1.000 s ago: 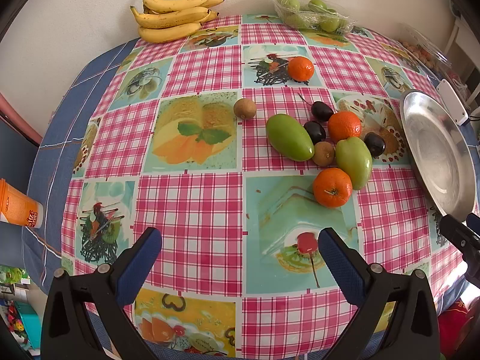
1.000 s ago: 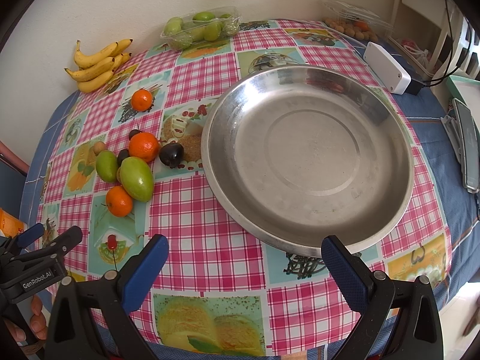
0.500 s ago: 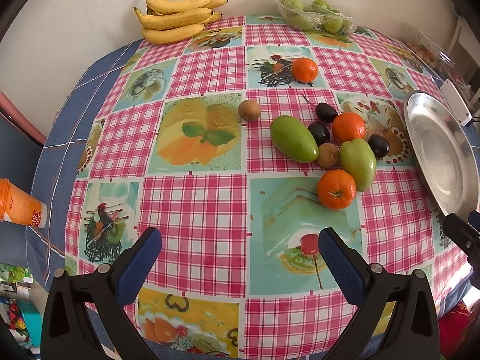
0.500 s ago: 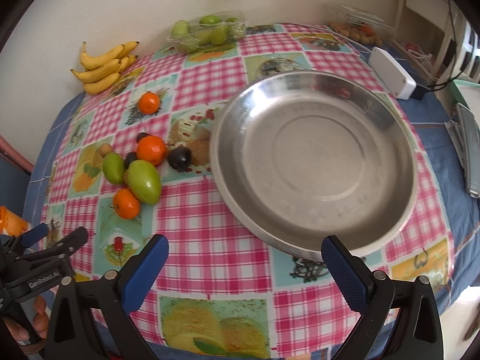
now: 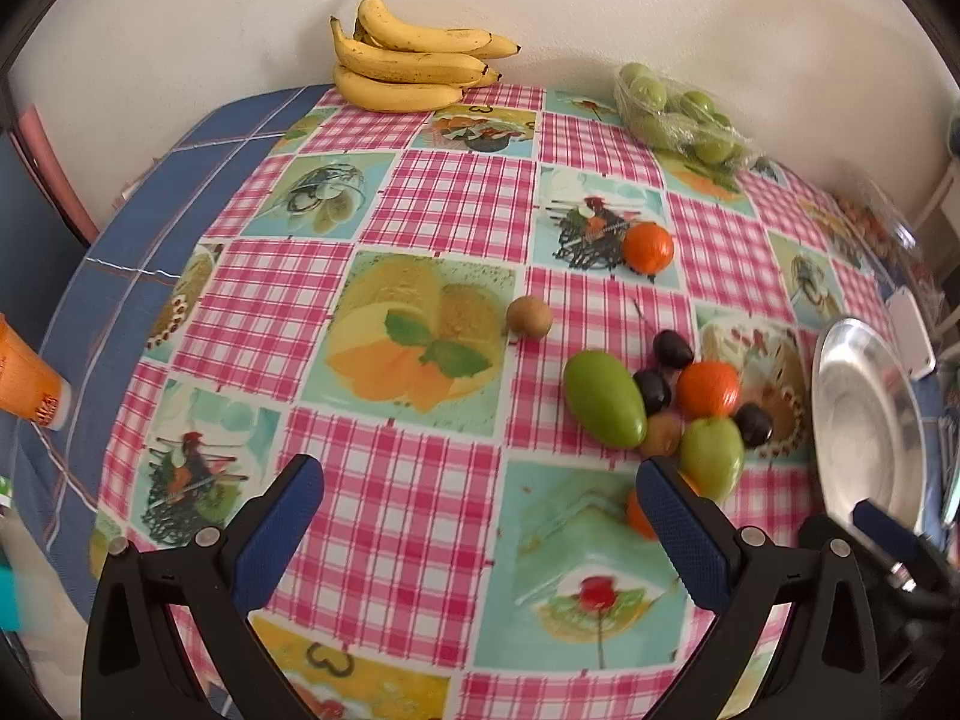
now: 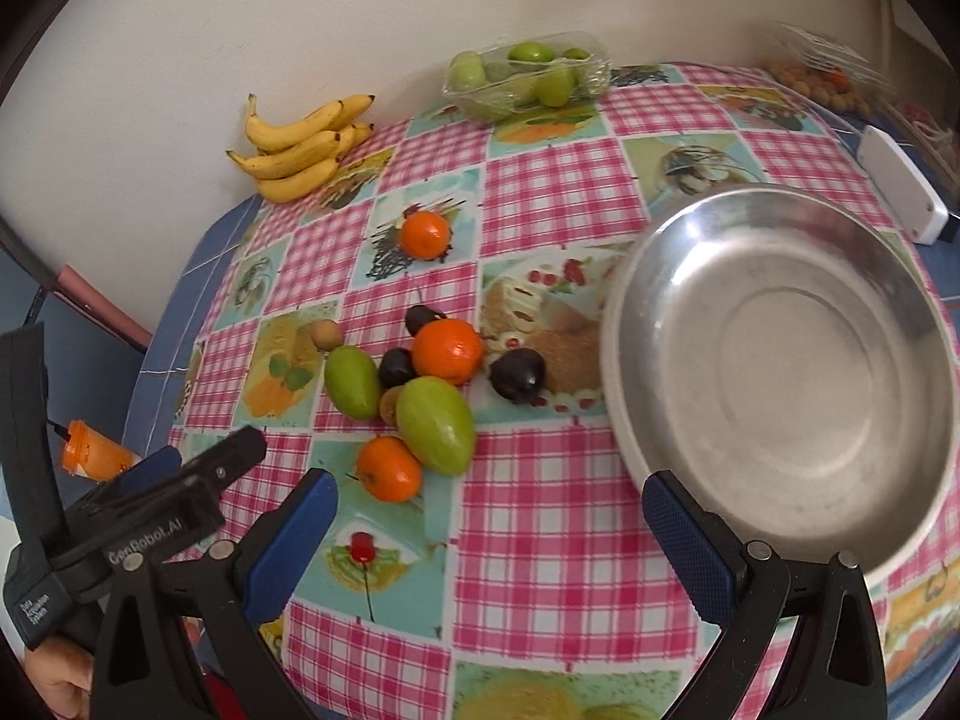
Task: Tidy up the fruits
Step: 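Reach the right gripper to the light green pear and close on it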
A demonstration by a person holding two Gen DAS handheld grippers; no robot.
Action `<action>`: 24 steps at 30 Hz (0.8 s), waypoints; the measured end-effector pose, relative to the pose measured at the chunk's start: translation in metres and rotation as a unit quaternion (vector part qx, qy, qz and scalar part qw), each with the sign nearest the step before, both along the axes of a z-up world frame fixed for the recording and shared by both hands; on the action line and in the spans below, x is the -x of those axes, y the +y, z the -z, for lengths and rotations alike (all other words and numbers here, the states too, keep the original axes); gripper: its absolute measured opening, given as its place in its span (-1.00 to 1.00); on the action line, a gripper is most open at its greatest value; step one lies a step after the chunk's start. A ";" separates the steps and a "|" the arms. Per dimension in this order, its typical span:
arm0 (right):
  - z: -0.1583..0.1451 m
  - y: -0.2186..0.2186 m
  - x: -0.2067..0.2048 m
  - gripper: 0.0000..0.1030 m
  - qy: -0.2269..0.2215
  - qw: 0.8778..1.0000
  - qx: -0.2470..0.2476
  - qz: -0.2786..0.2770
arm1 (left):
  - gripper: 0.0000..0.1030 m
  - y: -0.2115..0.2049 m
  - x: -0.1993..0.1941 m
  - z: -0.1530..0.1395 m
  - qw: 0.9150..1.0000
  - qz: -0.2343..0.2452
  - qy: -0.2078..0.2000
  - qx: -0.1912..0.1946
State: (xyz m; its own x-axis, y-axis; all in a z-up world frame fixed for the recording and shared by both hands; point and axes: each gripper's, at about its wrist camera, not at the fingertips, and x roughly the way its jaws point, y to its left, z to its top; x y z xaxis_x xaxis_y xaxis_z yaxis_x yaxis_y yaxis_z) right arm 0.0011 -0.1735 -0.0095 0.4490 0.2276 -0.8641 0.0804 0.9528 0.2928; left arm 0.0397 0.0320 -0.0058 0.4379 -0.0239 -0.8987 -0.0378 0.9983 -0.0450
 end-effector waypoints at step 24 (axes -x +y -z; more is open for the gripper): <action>0.036 0.031 -0.039 0.12 0.045 0.998 0.011 -0.037 | 1.00 0.006 -0.028 0.032 0.994 -0.054 0.061 0.075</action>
State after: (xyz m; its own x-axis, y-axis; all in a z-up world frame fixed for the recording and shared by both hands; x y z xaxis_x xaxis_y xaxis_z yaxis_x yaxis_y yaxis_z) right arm 0.0400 -0.1429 -0.0458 0.3515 0.2374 -0.9056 0.0344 0.9634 0.2659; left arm 0.0673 0.0380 -0.0376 0.3335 -0.1208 -0.9350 -0.1580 0.9706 -0.1817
